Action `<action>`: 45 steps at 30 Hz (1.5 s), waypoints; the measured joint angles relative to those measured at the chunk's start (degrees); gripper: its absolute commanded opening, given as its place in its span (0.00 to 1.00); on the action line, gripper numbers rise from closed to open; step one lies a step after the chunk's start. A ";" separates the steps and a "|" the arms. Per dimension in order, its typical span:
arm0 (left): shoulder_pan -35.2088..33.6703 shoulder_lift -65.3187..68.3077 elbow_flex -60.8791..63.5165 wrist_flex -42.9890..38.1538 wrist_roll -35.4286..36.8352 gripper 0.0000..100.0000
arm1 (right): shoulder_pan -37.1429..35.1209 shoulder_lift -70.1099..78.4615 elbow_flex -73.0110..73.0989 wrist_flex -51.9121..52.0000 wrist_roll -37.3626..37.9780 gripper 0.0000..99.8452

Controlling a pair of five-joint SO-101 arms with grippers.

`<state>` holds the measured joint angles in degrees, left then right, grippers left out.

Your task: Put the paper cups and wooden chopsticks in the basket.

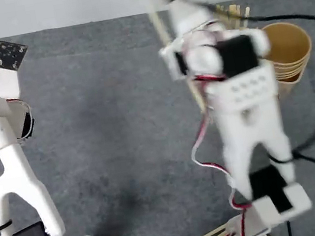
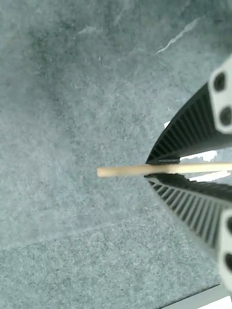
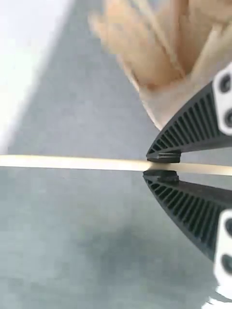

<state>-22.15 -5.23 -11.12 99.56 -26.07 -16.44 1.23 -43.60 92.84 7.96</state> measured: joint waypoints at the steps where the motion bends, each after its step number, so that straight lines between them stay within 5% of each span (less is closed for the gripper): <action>1: 0.00 0.00 0.00 0.00 0.00 0.01 | 1.32 -1.49 0.00 -1.67 -0.70 0.01; 14: 0.00 0.00 0.00 0.00 0.00 0.01 | 16.18 -6.24 6.59 -25.58 -6.86 0.01; 33: 0.00 0.00 0.00 0.00 0.00 0.01 | 17.23 -18.99 69.98 -82.55 -3.69 0.01; 41: 0.00 0.00 0.00 0.00 0.00 0.01 | 17.58 -21.71 73.85 -81.41 -3.60 0.24; 45: 0.00 0.00 0.00 0.00 0.00 0.01 | 17.58 -24.44 74.11 -77.63 -3.60 0.24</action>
<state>-22.15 -5.23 -11.12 99.56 -26.07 1.14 -23.21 30.51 15.21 4.35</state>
